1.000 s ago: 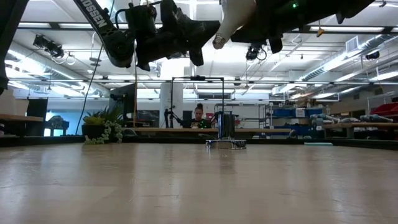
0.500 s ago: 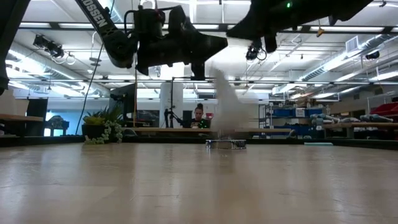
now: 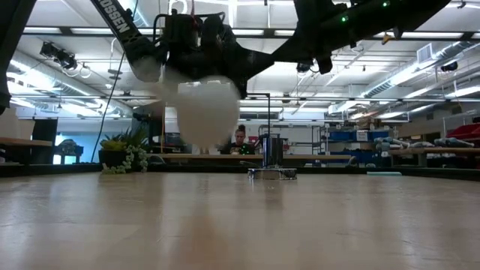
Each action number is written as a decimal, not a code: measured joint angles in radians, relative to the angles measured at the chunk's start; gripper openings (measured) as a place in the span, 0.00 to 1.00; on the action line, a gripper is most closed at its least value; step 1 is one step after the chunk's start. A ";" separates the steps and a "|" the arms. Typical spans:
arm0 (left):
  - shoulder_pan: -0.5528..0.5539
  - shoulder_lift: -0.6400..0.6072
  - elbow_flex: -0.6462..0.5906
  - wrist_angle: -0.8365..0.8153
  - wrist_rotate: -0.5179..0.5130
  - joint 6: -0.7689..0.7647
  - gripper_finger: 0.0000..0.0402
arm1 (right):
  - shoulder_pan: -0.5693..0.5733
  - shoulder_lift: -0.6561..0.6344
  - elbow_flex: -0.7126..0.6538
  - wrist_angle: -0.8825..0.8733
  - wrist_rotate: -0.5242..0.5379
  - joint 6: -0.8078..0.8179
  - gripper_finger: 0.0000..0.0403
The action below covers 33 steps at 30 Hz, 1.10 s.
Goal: Screw lightbulb
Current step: Insert the white lightbulb into the desk lamp
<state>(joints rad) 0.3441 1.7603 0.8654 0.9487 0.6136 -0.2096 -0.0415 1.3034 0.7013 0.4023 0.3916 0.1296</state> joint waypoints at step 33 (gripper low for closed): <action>-0.128 -0.001 0.000 -0.020 0.254 0.018 0.00 | 0.053 -0.001 0.000 -0.068 -0.029 -0.001 0.08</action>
<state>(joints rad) 0.2157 1.7596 0.8654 0.9283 0.8673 -0.1914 0.0114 1.3022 0.7013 0.3340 0.3630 0.1284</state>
